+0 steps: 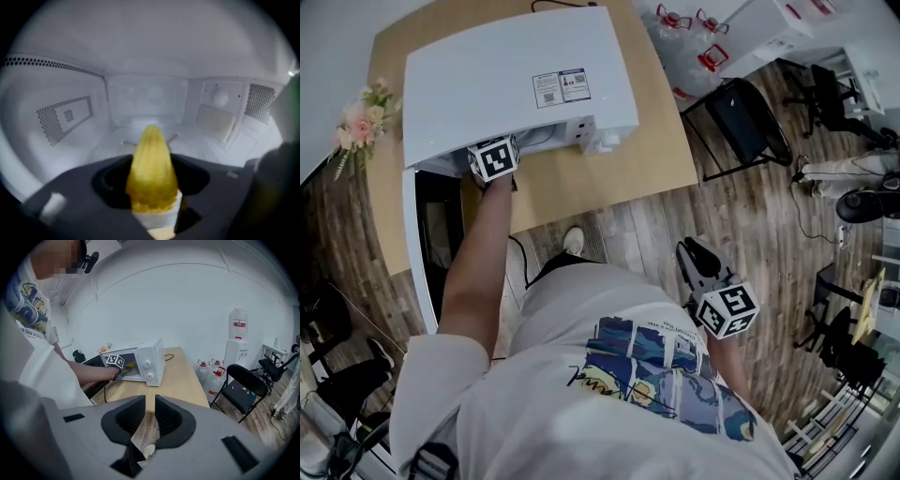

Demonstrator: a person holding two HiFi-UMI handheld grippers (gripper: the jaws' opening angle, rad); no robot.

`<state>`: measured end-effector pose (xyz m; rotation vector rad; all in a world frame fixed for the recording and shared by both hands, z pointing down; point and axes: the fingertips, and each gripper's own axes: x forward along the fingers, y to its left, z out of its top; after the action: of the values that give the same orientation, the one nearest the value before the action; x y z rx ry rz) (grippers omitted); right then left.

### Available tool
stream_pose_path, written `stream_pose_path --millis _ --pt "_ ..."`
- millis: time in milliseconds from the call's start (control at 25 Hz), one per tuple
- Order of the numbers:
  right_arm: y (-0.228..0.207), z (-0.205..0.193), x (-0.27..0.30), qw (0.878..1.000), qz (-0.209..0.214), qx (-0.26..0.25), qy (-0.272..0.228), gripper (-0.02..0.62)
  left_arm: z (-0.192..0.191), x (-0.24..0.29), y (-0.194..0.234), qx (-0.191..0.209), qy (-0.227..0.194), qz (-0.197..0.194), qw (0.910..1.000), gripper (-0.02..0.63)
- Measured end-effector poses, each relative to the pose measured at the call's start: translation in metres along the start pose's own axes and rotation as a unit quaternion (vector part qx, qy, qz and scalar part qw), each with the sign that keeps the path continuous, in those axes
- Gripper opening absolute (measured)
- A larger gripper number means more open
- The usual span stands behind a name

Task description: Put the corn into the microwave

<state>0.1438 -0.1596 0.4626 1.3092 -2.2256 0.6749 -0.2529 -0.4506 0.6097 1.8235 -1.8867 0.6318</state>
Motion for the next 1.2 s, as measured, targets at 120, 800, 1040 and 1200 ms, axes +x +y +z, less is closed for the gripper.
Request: stream_pose_path --millis 120,800,1040,1200 --pt "-0.002 -0.003 -0.002 1.0 -0.002 0.004 -0.001 0.055 -0.001 0.003 -0.002 0.003 0.0 0.002 1.0 0.255" --pt "-0.009 -0.028 -0.041 1.0 0.013 -0.002 -0.018 0.049 -0.012 -0.05 -0.014 0.02 -0.026 0.006 0.9994 0.296" --pt "-0.009 -0.042 -0.065 0.999 0.025 -0.01 -0.028 0.044 -0.035 -0.095 -0.029 0.002 -0.023 0.0 0.9997 0.296" --pt "-0.007 -0.051 -0.081 0.999 0.035 -0.017 -0.036 0.042 -0.058 -0.126 -0.051 -0.003 -0.017 -0.025 0.9995 0.282"
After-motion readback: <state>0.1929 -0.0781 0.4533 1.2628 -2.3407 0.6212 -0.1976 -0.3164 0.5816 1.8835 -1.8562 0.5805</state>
